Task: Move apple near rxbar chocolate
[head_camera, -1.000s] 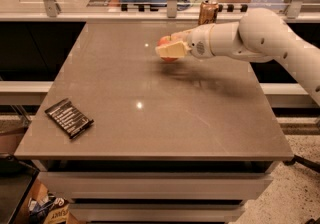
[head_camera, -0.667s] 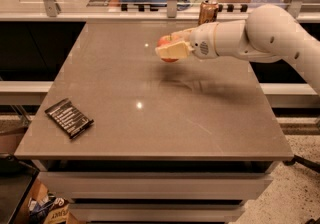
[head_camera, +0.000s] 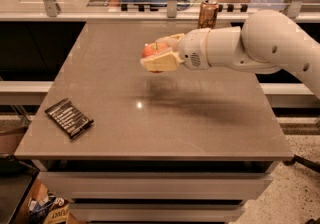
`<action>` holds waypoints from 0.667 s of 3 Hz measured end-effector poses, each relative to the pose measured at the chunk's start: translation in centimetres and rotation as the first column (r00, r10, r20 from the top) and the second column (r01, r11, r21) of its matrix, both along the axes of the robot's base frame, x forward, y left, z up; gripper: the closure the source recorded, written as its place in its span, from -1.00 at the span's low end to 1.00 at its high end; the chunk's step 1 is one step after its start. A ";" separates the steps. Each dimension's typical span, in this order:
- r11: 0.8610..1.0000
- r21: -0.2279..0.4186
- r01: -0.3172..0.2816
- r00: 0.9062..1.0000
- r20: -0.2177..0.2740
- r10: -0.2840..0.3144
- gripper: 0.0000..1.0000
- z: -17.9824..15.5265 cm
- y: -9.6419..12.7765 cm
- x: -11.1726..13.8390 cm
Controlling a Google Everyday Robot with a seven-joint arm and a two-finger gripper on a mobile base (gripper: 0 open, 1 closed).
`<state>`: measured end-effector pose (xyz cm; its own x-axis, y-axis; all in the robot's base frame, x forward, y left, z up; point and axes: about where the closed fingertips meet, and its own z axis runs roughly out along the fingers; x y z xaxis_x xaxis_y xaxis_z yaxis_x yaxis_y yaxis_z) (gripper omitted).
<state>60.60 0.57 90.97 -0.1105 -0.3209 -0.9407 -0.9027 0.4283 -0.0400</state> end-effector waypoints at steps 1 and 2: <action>0.999 -0.012 -0.043 0.998 0.034 0.044 1.00 0.0 3.0 -3.4; 0.997 -0.009 -0.075 0.995 0.059 0.076 1.00 -0.4 5.5 -6.0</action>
Offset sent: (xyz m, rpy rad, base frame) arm -0.0917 0.0838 -0.0100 0.0012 -0.0891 0.1105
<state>54.59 6.11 90.62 -0.0299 -0.3329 -0.9425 -0.9285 0.3583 -0.0971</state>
